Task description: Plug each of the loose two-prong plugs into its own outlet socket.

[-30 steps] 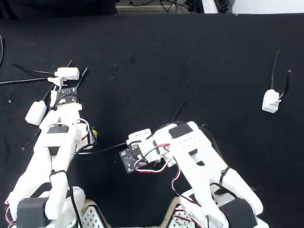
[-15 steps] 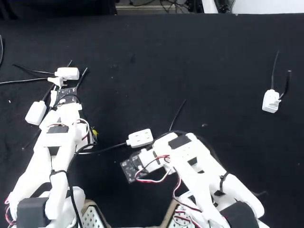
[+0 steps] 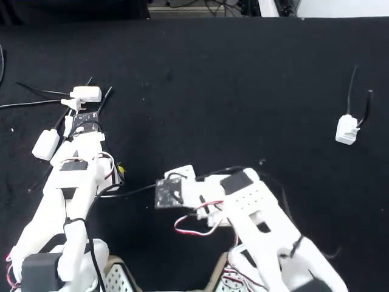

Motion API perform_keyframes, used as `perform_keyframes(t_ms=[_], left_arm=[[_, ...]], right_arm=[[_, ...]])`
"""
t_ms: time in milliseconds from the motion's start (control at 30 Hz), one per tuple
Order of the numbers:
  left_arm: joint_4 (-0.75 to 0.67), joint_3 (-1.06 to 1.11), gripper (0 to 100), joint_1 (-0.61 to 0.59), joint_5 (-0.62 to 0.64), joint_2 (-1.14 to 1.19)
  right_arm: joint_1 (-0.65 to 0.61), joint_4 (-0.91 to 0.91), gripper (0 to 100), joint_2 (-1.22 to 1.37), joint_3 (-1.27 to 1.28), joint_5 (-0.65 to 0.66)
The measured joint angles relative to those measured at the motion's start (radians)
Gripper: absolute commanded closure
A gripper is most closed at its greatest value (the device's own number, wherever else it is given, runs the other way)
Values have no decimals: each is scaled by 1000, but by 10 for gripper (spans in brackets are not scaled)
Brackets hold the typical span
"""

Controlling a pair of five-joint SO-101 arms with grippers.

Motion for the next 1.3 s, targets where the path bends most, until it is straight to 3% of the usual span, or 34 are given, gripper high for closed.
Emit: perform_keyframes(t_ms=[100,300,467,667,833,1067,1300], left_arm=[[0,0,794,0,0,0],[0,0,794,0,0,0],[0,0,794,0,0,0],[0,0,794,0,0,0],[0,0,794,0,0,0],[0,0,794,0,0,0],[0,0,794,0,0,0]], right_arm=[[31,-18,940,-72,64,-127],[100,-80,747,-95,150,-158],[94,-110,744,-103,150,-164],[-31,-124,744,-104,152,-282],[-92,-155,744,-104,157,-295],[-89,-172,744,-106,207,-275],[34,-192,762,-106,207,-226]])
